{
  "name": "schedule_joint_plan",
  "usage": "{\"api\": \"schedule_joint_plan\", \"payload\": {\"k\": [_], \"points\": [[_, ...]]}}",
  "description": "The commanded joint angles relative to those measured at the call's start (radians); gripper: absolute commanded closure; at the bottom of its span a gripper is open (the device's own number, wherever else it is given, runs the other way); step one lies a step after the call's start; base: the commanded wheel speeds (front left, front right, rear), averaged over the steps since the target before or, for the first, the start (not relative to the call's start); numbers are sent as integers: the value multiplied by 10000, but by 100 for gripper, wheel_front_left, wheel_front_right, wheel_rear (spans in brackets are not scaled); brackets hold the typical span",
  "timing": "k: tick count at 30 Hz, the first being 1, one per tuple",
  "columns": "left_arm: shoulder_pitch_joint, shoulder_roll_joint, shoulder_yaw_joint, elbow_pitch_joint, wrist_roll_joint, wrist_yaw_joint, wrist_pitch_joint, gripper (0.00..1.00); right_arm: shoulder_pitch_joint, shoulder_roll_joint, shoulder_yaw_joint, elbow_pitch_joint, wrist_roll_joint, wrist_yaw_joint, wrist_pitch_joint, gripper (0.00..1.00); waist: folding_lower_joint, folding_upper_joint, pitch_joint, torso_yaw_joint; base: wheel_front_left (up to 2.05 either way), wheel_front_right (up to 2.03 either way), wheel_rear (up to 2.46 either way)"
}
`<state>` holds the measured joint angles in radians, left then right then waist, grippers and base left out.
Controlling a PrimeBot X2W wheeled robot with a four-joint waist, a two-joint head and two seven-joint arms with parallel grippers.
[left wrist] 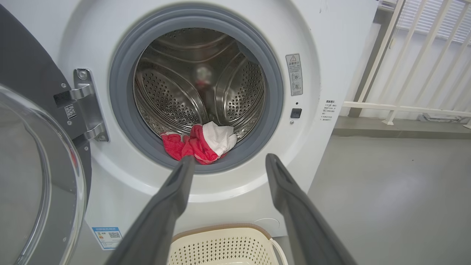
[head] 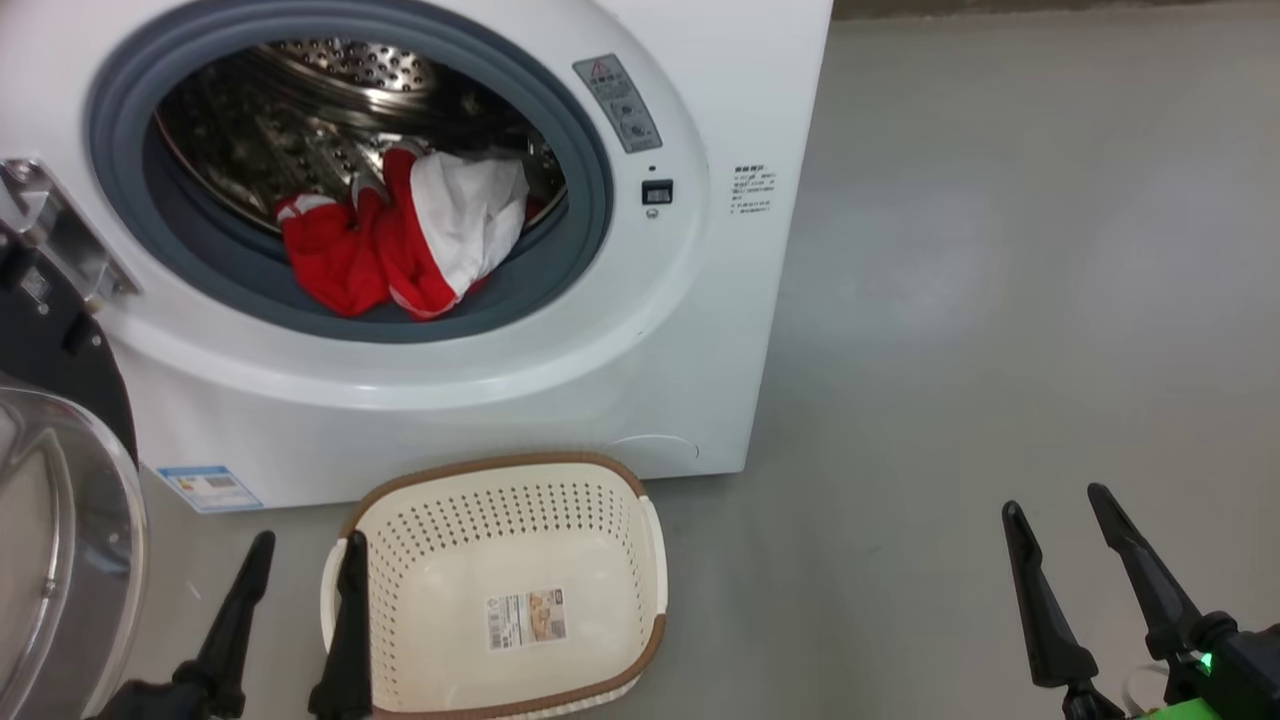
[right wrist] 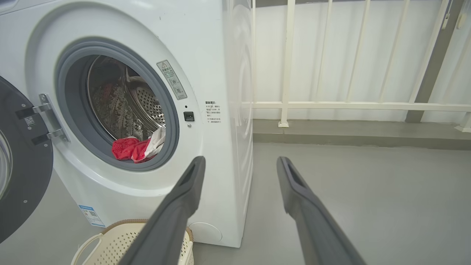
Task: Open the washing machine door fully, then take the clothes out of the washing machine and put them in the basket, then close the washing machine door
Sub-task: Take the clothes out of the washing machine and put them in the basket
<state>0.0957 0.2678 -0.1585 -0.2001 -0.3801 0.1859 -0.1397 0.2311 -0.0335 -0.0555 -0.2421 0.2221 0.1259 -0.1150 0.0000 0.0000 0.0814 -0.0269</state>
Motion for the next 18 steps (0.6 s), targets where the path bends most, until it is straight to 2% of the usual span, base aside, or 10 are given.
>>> {"api": "schedule_joint_plan", "payload": {"k": [1,8,18], "points": [[-509,89,363,-115,-64,62,-91,0,-499,-167,225,-267,78,48,-98,0,0,0,239,22,0,0,0],[-1340,15,277,501,-160,-1,4,0,-769,-167,286,-165,51,48,-180,0,0,0,578,-56,0,0,0],[-3567,-216,150,1654,-268,-140,77,0,-1197,-167,440,-131,-24,48,-225,0,0,0,1429,-262,0,0,0]]}}
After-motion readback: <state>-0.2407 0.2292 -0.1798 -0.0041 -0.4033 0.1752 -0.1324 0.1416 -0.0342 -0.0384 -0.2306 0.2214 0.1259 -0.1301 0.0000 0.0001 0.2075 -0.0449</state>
